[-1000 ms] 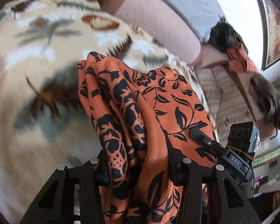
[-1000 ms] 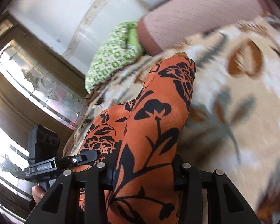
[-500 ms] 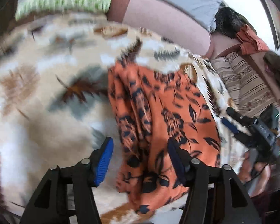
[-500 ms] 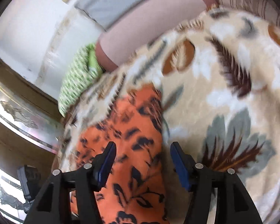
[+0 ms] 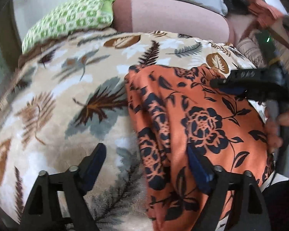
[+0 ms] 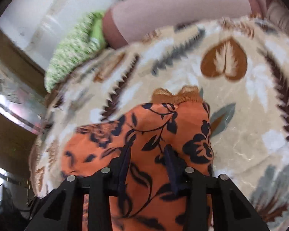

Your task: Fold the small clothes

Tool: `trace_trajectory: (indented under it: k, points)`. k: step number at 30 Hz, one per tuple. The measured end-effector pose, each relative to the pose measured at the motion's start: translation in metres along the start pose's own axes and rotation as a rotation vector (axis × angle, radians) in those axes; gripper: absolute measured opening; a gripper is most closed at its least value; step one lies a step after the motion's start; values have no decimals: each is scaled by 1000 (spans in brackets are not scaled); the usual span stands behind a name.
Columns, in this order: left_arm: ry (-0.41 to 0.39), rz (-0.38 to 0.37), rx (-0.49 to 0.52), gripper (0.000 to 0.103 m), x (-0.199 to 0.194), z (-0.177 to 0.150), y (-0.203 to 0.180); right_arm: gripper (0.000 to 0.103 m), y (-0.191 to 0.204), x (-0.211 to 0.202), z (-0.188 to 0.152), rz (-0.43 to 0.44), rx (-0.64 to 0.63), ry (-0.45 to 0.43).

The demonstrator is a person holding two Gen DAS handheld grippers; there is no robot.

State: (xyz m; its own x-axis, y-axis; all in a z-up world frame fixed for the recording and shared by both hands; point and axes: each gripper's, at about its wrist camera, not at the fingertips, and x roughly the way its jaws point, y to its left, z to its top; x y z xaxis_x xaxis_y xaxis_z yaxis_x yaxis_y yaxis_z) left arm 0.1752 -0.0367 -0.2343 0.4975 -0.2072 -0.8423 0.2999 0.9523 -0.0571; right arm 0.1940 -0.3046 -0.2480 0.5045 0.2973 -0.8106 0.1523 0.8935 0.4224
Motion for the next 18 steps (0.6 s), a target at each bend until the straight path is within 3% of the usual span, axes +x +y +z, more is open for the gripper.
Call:
trace_trajectory:
  k: [5, 12, 15, 18]
  points:
    - [-7, -12, 31, 88, -1, -9, 1, 40, 20, 2, 3, -63, -85, 7]
    - [-14, -5, 40, 89, -17, -26, 0, 41, 82, 8, 7, 104, -173, 56]
    - [-3, 0, 28, 89, -14, -36, 2, 41, 107, 44, -1, 77, -226, 127]
    - [-21, 13, 31, 91, -13, -39, 2, 43, 112, 51, -6, 46, -249, 109]
